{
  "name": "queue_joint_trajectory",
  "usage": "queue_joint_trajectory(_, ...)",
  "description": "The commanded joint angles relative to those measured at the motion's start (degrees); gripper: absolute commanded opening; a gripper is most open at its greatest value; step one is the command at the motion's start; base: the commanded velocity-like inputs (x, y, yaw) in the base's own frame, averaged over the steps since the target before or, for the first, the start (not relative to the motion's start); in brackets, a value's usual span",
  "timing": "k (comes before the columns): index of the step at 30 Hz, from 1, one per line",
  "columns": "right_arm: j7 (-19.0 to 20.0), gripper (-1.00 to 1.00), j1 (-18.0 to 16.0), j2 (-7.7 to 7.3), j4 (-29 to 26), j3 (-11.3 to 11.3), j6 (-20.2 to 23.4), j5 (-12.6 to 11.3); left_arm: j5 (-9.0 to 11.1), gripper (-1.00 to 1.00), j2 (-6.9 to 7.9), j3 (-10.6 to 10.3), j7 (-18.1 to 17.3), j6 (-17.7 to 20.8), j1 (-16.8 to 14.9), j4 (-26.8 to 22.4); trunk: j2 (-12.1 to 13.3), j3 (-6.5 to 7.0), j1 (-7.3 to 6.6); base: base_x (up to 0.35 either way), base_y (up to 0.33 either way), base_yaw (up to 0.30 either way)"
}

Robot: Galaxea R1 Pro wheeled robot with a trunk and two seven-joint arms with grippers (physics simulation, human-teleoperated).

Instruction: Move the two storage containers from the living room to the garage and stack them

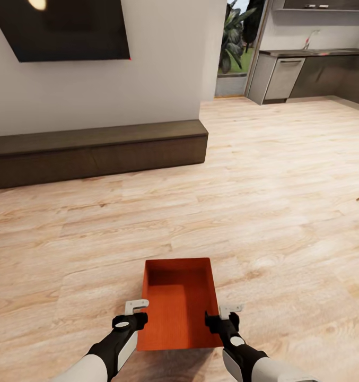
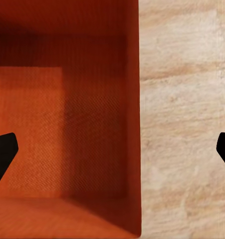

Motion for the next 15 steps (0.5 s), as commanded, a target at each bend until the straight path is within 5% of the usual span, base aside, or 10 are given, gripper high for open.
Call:
queue_joint_trajectory(1, -0.3, 1.00, -0.1, 0.01, 0.1, 0.3, -0.1, 0.4, 0.3, 1.00, -0.01, -0.1, 0.2, 0.3, 0.0, -0.1, -0.4, -0.22, 0.22, 0.000, 0.000, 0.000)
queue_joint_trajectory(15, 0.7, 1.00, 0.0, -0.01, 0.1, 0.4, -0.1, 0.8, 0.3, 1.00, -0.01, -0.1, 0.2, 0.3, 0.0, -0.1, -6.0, -2.73, 3.30, 0.000, 0.000, 0.000)
